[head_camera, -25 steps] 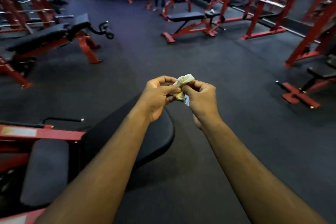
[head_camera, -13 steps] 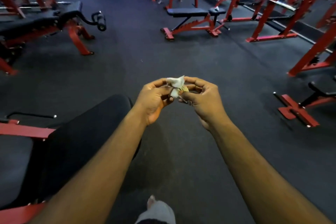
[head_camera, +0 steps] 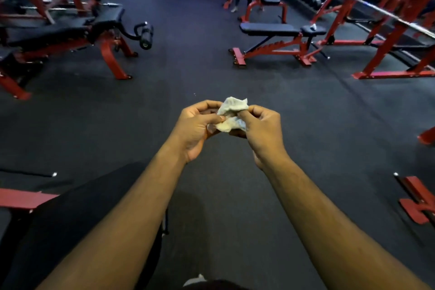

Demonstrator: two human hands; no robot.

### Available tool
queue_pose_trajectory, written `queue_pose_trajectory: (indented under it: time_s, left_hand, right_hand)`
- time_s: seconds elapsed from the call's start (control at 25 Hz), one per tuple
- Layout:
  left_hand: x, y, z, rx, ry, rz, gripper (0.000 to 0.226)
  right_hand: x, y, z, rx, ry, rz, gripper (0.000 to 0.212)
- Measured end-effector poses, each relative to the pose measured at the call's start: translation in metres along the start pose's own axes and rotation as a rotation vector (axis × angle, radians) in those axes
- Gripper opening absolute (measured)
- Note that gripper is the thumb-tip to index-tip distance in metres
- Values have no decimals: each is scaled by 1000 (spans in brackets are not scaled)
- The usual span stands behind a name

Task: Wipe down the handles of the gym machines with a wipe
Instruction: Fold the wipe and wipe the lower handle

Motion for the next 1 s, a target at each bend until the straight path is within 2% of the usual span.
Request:
queue_pose_trajectory:
  time_s: [0.12, 0.28, 0.44, 0.56, 0.64, 0.76, 0.92, 1.0]
  left_hand:
    - [15, 77, 9, -2, 29, 42, 28]
    - [19, 184, 13, 44, 61, 149, 29]
    - [10, 304, 38, 150, 111, 286, 30]
    - [-9, 365, 59, 196, 7, 409, 21]
    - [-35, 395, 71, 247, -31, 546, 15]
    - [-98, 422, 75, 258, -130, 802, 34]
    - [-196, 456, 74, 283, -216, 1053, 18]
    - [-254, 480, 77, 277, -271, 1139, 19]
  right_hand:
    - [29, 80, 0, 25, -12, -21, 18]
    - [86, 180, 12, 148, 23, -200, 39]
    - [177, 291, 3, 14, -44, -414, 15]
    - [248, 351, -1, -58, -106, -530, 19]
    - [305, 378, 2, -44, -101, -653, 23]
    - [395, 392, 26, 74, -65, -803, 29]
    - [516, 374, 77, 324, -21, -982, 24]
    - [586, 358, 97, 361, -31, -1105, 24]
Point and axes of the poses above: each hand's wrist, its own y-axis towards the middle knuckle, its own x-axis out of the palm, z = x × y, the point moved 10 cm from there along y, towards the middle knuckle, and after that the axes turned 14 degrees about z, right-handed, at the moved point
